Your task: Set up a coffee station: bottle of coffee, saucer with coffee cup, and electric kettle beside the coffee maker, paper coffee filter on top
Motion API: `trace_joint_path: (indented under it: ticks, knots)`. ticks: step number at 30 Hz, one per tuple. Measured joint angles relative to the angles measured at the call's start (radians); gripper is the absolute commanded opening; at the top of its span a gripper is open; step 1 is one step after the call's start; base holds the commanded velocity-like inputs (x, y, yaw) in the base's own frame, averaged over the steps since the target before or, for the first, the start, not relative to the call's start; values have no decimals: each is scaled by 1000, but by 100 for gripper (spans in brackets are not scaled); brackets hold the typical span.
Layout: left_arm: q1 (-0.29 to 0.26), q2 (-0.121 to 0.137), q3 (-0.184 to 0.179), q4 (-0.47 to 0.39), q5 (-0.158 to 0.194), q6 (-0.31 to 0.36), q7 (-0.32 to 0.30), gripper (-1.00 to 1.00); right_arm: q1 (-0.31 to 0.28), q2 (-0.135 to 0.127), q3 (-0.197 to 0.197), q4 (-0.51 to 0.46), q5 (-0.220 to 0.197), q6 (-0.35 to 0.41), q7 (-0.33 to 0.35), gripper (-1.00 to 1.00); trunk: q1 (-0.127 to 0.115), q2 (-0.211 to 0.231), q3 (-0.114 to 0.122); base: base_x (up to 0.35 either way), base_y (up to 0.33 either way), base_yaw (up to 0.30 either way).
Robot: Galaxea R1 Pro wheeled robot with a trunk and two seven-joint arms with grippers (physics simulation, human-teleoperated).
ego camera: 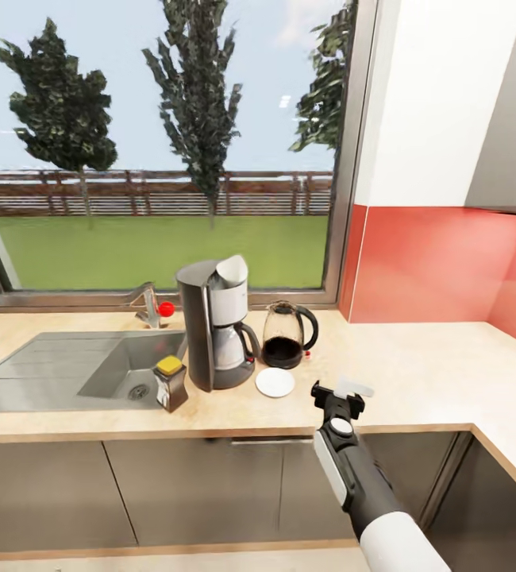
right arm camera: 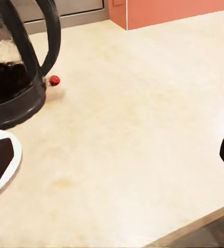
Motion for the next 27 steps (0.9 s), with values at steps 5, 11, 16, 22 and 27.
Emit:
trace_joint_path:
  ticks: [5, 11, 16, 22, 27]
  knots:
    - [-5, -1, -2, -1, -3, 1, 0, 100, 1, 0, -2, 220, 0, -143, 0, 100, 0, 0, 0, -325, 0, 0]
    - [-8, -3, -2, -12, -4, 0, -1, 100, 2, 0, -7, 615, 2, -416, 2, 100, 0, 0, 0, -275, 0, 0]
    - [-11, -13, 0, -42, -1, -1, 0, 100, 2, -19, -9, 847, 3, -462, 3, 100, 0, 0, 0, -76, 0, 0]
    - [-11, -33, 1, -116, 1, -14, -1, 100, 60, -74, -4, 883, 10, -462, 71, 100, -1, 0, 0, -6, 0, 0]
    - [-10, -45, 2, -165, 8, -39, -9, 100, 98, -92, -2, 886, 12, -338, 226, 100, -1, 0, 0, 0, 0, 0]
